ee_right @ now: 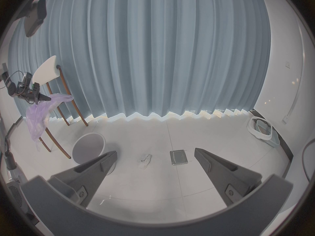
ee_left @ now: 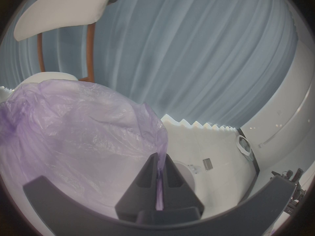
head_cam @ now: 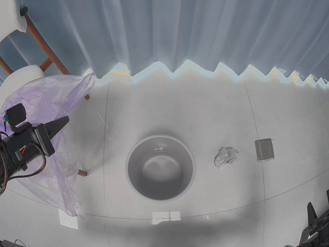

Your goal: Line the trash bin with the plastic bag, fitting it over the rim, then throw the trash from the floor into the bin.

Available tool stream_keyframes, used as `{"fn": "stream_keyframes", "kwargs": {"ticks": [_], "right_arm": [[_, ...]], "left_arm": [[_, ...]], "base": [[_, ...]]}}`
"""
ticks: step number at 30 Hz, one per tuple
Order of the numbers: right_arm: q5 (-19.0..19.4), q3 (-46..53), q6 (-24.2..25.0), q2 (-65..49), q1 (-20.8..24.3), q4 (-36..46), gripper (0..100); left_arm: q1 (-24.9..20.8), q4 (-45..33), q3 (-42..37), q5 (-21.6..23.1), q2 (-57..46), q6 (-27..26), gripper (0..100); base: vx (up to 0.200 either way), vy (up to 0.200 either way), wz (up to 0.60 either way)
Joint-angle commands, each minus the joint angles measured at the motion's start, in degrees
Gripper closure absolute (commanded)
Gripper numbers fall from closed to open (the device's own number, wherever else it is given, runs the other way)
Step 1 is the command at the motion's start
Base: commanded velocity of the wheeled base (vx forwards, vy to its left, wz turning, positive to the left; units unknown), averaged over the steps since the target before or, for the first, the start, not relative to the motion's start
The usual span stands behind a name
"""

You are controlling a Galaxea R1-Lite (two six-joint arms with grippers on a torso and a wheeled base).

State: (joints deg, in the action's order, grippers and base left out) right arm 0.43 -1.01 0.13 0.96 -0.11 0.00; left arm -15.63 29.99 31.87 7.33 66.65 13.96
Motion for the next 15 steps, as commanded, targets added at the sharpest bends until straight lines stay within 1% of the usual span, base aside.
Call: {"fn": "stream_keyframes", "kwargs": {"ticks": [1,5,12,13,15], "right_arm": [[0.0,1.0,0.0,-1.0,0.0,0.0,0],[0.0,1.0,0.0,-1.0,0.0,0.0,0],[0.0,1.0,0.0,-1.0,0.0,0.0,0],[0.0,1.0,0.0,-1.0,0.0,0.0,0],[0.0,1.0,0.0,-1.0,0.0,0.0,0]], "left_arm": [[-3.5,0.1,0.7,-0.6,-1.3,0.1,100],[-3.4,0.2,3.1,-0.1,1.5,0.5,100],[-3.0,2.8,3.6,0.1,3.7,0.7,100],[-2.9,5.1,4.0,0.0,4.9,0.9,100],[-2.9,7.0,4.0,0.0,5.6,1.0,100]], "base": [[0.000,0.000,0.00],[0.000,0.000,0.00],[0.000,0.000,0.00],[0.000,0.000,0.00],[0.000,0.000,0.00]]}}
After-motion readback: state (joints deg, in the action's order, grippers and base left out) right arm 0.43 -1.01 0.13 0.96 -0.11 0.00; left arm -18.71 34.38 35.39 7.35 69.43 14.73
